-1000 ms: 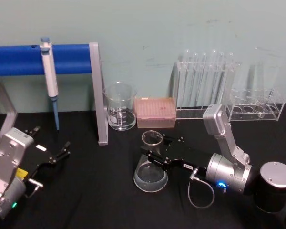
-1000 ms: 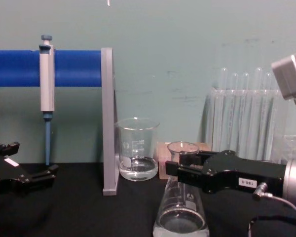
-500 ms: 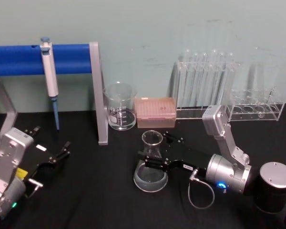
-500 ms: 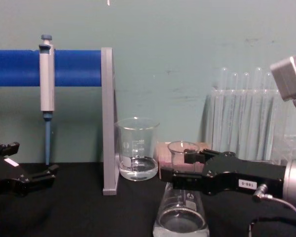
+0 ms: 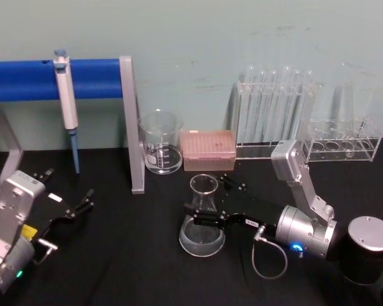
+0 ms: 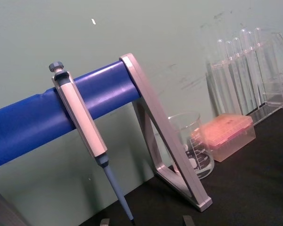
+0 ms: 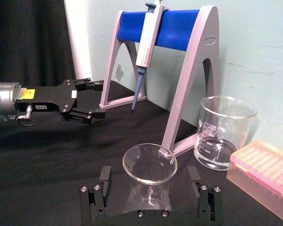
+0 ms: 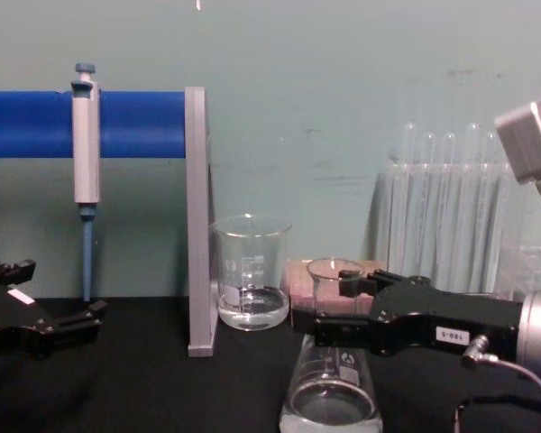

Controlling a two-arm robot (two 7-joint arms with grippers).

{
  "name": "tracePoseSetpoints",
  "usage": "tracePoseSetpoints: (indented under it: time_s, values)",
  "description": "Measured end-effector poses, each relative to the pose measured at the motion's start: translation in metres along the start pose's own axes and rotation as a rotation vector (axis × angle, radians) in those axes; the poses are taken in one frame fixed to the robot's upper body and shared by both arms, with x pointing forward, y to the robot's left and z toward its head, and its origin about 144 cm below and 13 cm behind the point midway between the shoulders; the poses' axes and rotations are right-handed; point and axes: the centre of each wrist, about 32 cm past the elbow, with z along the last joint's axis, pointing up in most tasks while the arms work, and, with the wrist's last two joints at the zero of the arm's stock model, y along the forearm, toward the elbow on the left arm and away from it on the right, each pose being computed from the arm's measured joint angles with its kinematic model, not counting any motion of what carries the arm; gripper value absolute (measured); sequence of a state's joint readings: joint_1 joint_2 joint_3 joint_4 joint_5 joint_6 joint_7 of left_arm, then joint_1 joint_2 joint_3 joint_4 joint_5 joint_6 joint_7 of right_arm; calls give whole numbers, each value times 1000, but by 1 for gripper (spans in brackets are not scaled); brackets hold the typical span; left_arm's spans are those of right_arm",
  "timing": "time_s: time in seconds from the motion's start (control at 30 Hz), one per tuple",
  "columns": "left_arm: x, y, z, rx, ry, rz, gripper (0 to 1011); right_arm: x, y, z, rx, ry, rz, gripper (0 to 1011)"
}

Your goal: Grasp the erlenmeyer flask with one hand, shake it three times, then place it back.

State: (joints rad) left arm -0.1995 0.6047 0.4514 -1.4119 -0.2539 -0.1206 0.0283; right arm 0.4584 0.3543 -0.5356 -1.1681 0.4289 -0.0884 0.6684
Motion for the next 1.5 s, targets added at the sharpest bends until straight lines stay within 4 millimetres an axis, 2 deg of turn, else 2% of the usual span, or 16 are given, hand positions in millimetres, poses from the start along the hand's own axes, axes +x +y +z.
tracePoseSetpoints:
  time_s: [0.4,0.73,1.2,1.5]
  values:
    - [0,0,0,0,0,0,1001,0,-2,2,-1,-4,-4,1000]
    - [0,0,0,0,0,0,1001,-1,-18,9,-29,1,2,1000]
    - [0,0,0,0,0,0,1001,-4,-62,19,-75,4,-44,1000]
    - [0,0,0,0,0,0,1001,0,-84,24,-94,31,-203,1000]
